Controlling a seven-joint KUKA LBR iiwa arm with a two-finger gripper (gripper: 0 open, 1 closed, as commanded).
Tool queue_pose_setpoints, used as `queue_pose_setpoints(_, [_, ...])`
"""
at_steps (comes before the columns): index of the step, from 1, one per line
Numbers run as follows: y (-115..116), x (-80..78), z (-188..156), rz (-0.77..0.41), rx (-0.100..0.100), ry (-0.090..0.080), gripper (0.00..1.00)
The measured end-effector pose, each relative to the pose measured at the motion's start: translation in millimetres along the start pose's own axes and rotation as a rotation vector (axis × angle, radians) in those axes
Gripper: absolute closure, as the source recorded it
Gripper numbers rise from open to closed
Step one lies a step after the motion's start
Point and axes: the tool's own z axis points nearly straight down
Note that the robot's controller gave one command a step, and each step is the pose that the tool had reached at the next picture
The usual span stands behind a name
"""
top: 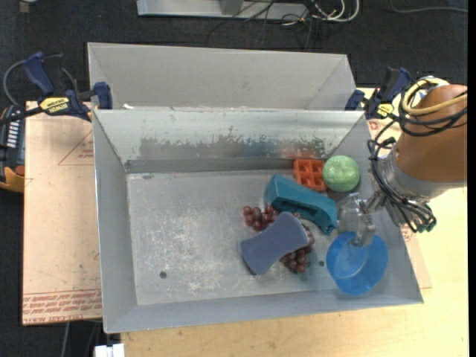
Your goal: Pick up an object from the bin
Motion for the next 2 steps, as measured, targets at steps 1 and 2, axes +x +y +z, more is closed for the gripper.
queue_pose_setpoints(1, [25.5, -1.2, 68.3, -0.042, -0.003, -0.001, 1.0])
queue_pose_setpoints(2, [19.7, -22.4, 71.8, -0.098, 0.005, -0.01, 1.0])
